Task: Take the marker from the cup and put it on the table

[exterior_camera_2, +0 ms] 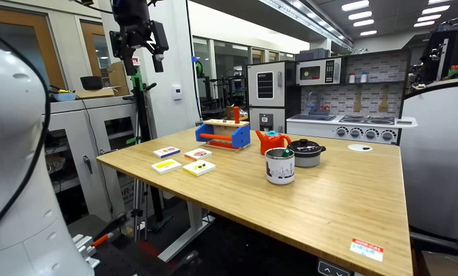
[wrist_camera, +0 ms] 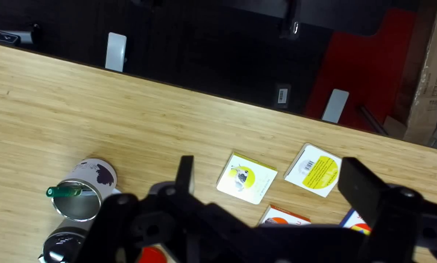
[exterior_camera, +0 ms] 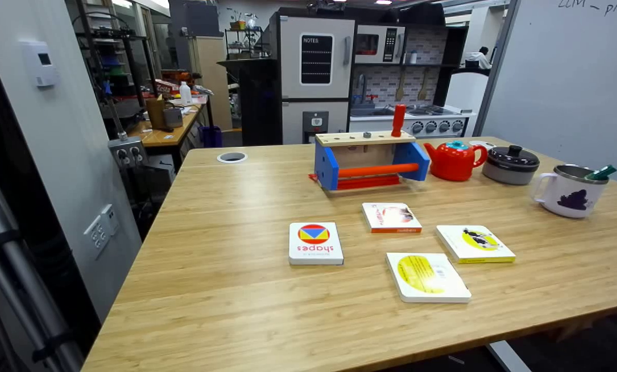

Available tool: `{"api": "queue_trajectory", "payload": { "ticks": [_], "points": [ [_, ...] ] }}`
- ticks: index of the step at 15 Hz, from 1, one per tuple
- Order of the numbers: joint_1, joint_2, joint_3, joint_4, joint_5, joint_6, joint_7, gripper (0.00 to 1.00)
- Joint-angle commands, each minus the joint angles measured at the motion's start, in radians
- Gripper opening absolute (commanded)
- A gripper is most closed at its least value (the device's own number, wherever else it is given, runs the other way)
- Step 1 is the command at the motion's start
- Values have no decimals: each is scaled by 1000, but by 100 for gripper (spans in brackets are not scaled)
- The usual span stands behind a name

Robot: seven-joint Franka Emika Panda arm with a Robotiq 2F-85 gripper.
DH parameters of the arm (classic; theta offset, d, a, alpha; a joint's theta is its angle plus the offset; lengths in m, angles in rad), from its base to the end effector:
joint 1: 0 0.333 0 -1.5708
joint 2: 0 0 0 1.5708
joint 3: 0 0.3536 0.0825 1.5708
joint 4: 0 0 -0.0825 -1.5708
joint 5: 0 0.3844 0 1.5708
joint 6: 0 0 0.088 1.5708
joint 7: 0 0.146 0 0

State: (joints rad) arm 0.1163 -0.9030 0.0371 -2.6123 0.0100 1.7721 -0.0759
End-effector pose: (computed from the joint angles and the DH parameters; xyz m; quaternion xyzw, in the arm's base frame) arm 0.2592 0.0427 0.5050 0.9937 0.1069 0.0315 0.0086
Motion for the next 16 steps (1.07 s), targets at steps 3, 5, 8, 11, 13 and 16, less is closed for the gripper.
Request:
{"api": "queue_trajectory", "payload": {
  "ticks": [3, 5, 8, 11, 13, 16],
  "points": [
    [-4, 1, 3, 2, 2, -2, -2, 100],
    [-4, 1, 3, 2, 2, -2, -2, 100],
    [-5, 16, 4, 6, -1, -2, -5, 100],
    [-7, 50, 1, 13, -5, 3, -10, 100],
    [-6, 89, -4, 25, -8, 6, -19, 100],
    [-22, 163, -15, 42, -34, 31, -27, 100]
  ]
}}
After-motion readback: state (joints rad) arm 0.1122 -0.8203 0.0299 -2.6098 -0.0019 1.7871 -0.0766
